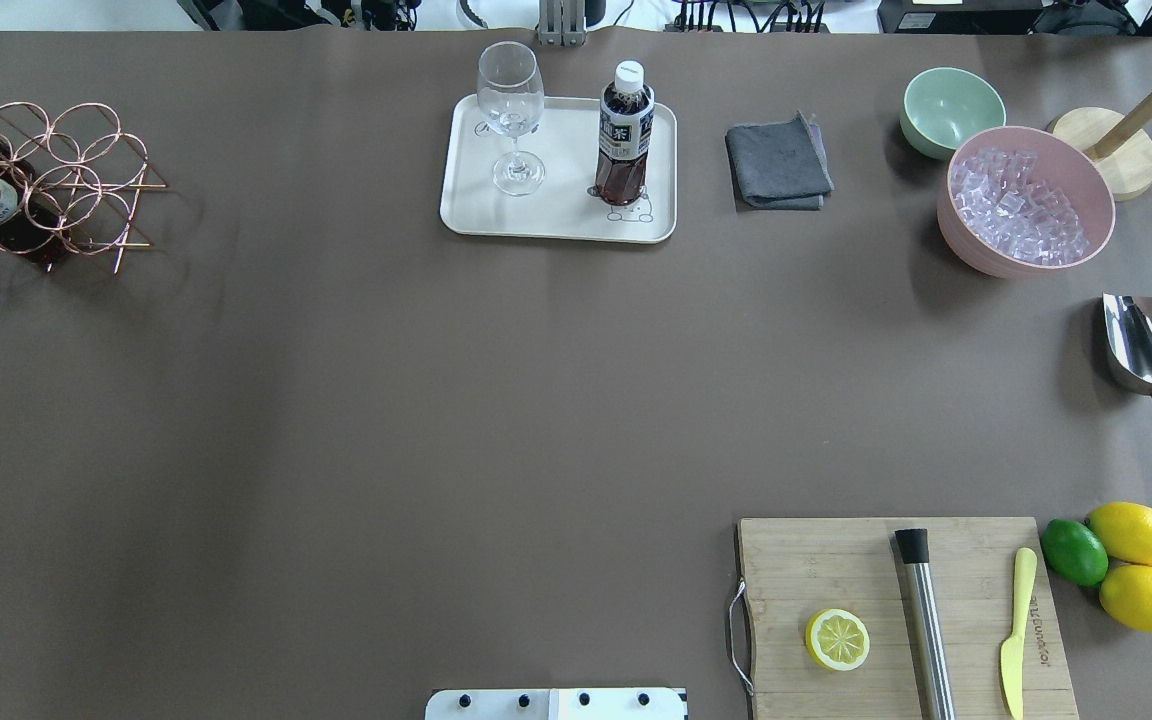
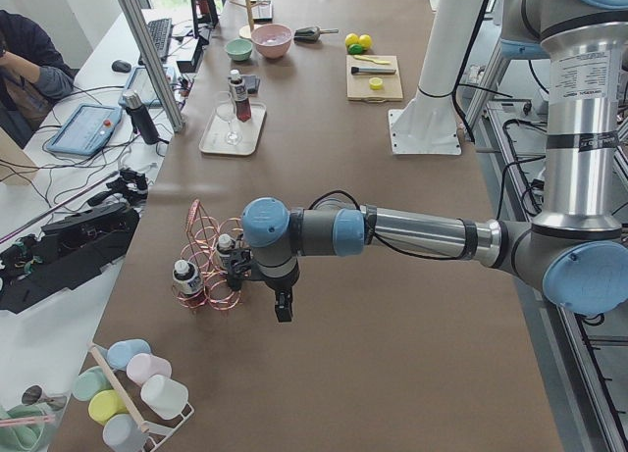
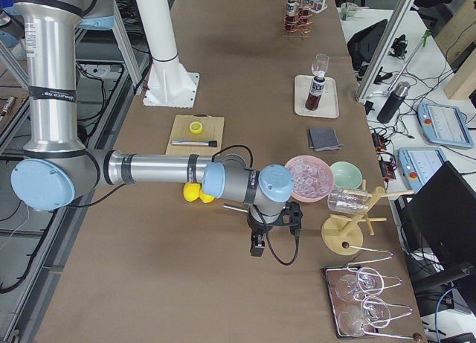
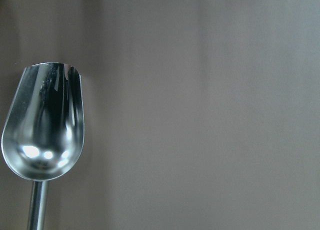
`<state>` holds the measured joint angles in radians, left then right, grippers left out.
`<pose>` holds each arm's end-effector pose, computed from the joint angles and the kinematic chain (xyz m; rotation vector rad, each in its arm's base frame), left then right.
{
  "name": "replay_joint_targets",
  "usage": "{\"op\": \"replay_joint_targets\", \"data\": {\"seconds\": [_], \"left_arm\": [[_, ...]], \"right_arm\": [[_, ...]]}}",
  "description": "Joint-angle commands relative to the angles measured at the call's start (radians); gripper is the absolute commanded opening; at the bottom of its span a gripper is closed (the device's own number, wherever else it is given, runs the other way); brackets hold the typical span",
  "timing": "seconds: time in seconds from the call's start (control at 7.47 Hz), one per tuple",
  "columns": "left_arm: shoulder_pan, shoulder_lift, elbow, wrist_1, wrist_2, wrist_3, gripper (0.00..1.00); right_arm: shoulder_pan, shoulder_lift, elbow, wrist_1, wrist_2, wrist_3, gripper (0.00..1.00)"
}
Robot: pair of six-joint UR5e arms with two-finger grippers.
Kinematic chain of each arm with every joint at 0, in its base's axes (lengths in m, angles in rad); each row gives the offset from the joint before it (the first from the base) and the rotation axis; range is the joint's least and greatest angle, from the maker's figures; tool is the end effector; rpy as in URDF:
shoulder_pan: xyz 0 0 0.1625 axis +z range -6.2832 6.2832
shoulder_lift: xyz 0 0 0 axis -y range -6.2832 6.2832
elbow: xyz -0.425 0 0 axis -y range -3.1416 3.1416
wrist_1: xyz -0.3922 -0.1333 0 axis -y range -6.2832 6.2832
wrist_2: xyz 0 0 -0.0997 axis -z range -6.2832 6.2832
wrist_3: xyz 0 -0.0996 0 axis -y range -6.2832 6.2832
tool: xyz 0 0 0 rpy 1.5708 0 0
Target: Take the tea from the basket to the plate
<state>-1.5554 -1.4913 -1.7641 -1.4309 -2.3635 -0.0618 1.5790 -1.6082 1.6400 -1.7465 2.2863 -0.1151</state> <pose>-0.0554 -0.4547 0.6141 -0.0553 0.7912 -0.0543 0.0718 -0.4634 0.6634 -0.0934 -0.7214 -0.0507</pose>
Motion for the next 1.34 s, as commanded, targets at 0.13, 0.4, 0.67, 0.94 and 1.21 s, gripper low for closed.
{"op": "replay_joint_targets", "data": {"seconds": [0.13, 0.4, 0.67, 0.94, 1.21], "left_arm": [[0.001, 0.133, -0.011, -0.267, 0.012, -0.018, 0.98], [0.001, 0.131, -0.012, -0.273, 0.030, -0.020, 0.98], [0.001, 0.128, -0.014, -0.273, 0.029, -0.020, 0.98], [0.001, 0.126, -0.015, -0.273, 0.026, -0.020, 0.98], [0.001, 0.125, -0.015, -0.273, 0.027, -0.020, 0.98]], "right_arm": [[-0.001, -0.001, -0.003, -0.001, -0.008, 0.000, 1.00], [-0.001, -0.001, -0.005, 0.001, -0.007, -0.002, 1.00], [-0.001, -0.001, -0.006, -0.001, -0.008, -0.002, 1.00], [-0.001, -0.001, -0.006, 0.001, -0.008, -0.002, 1.00], [-0.001, -0.001, -0.005, 0.001, -0.007, -0.002, 1.00]]}}
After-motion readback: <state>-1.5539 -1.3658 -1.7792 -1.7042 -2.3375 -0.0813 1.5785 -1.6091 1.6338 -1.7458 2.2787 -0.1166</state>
